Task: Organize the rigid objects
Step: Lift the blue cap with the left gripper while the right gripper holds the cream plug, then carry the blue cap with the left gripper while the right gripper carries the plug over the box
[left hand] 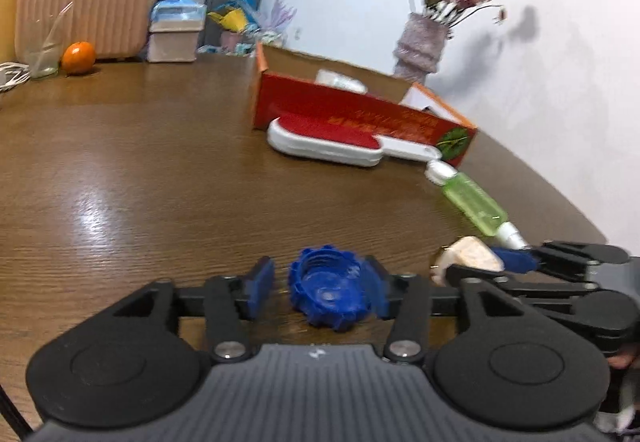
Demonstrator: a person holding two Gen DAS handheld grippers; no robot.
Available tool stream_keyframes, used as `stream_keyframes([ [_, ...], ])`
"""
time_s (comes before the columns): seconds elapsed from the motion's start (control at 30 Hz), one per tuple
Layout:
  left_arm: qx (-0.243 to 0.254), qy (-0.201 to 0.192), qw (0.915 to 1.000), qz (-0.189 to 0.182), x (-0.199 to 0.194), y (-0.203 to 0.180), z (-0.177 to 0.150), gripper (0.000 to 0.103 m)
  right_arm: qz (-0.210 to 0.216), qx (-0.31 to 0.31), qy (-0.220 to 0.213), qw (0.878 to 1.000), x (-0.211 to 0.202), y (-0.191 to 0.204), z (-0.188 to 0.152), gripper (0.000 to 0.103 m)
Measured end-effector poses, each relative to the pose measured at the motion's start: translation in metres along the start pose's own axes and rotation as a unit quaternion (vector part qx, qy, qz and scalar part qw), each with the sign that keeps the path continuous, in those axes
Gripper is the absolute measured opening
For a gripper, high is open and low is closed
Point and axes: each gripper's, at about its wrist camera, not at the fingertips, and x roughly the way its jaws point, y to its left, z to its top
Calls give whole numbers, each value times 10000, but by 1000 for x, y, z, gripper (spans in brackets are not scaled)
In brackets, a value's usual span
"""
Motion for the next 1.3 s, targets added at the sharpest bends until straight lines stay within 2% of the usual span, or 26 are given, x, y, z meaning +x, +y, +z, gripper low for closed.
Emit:
stream_keyframes([
  [0.07,99,-36,9999,-86,-3,-7,-1,66,-13,4,15,10000,2,0,-1,38],
  [0.17,292,26,9995,-91,2,-17,-3,67,-9,33,41,10000,5,0,-2,38],
  [0.3,342,196,9990,206,15,-19,-4,65,54,63,71,9999,6,-3,-2,38],
  [0.37,356,198,9989,224,17,-17,-5,65,77,65,65,9999,6,-4,-3,38],
  [0.53,395,174,9988,224,17,-16,-7,57,117,87,76,9999,9,-5,-4,38],
  [0.73,448,166,9985,273,13,-19,-9,56,86,129,51,9999,9,-5,-5,38],
  [0.87,379,31,9987,342,1,-22,-10,56,53,96,-14,9999,0,-2,-6,38],
  [1.03,526,-209,9976,388,-20,-33,-10,56,-15,168,-233,9996,-18,-1,-10,38],
  [1.3,579,-392,9967,416,-39,-43,-12,56,-86,271,-444,9986,-35,-3,-17,38],
])
